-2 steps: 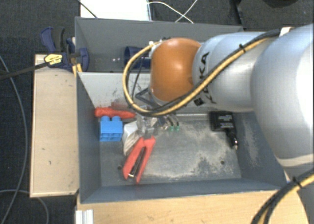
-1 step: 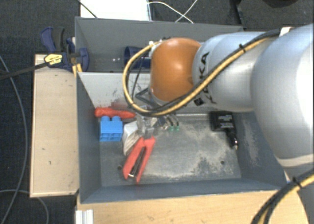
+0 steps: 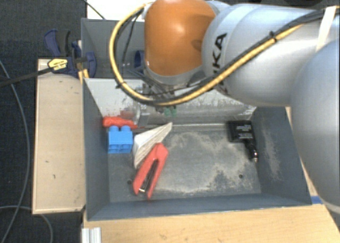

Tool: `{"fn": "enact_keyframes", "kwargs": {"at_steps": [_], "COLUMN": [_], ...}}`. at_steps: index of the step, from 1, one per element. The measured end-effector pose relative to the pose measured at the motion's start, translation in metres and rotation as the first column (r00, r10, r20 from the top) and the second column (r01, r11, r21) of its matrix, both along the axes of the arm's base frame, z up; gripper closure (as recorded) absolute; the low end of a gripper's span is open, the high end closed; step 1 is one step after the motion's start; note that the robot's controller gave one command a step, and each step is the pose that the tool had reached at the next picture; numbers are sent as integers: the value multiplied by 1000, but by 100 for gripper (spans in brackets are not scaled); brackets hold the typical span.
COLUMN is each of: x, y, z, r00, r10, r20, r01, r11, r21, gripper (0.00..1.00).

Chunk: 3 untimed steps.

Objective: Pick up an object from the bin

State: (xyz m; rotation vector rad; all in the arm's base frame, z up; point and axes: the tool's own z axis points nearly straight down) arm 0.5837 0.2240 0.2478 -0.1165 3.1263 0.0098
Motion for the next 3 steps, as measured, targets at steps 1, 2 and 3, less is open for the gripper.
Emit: {"fn": "enact_keyframes", "kwargs": {"at_steps": [1, 2, 3], "x": [-1, -35, -38], "y": [-8, -20, -24], "z": [-91, -83, -75], "r00": [971, 991, 998], "r10": [237, 137, 54], "r20": [-3, 2, 19], "r01": [-237, -137, -54], "r11": [971, 991, 999], "r21": [-4, 1, 6], "gripper": [100, 100, 100]}}
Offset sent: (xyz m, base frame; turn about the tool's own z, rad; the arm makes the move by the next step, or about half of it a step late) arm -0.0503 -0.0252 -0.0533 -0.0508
